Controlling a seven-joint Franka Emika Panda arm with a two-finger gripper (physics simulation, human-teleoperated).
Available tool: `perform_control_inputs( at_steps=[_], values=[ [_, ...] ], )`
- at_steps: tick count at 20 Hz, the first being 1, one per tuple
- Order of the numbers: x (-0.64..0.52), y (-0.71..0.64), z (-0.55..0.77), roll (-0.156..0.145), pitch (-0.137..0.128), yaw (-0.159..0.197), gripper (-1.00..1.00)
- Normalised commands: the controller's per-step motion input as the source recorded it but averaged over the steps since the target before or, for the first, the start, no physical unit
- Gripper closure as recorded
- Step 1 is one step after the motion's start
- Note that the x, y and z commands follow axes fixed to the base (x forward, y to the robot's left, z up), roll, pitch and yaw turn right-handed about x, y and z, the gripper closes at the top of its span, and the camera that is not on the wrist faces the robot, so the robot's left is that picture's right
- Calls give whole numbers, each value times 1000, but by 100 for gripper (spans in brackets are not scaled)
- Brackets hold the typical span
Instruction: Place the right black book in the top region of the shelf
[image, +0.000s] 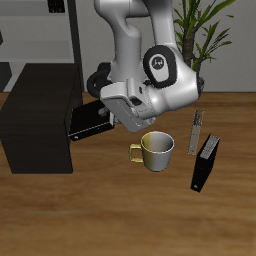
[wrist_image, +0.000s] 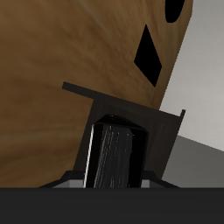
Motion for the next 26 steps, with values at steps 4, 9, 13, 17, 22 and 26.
perform_control_inputs(
  at_steps=[4, 9, 13, 17, 22, 26],
  values=[
    [67, -179, -71, -32, 11, -5, 100],
    [56, -175, -126, -23, 38, -10, 100],
    [37, -262, -139, -28, 40, -6, 100],
    [33, -292, -71, -48, -2, 3, 100],
    [29, -248, -102, -26, 31, -7, 100],
    [31, -101, -122, -8, 18, -1, 100]
  ],
)
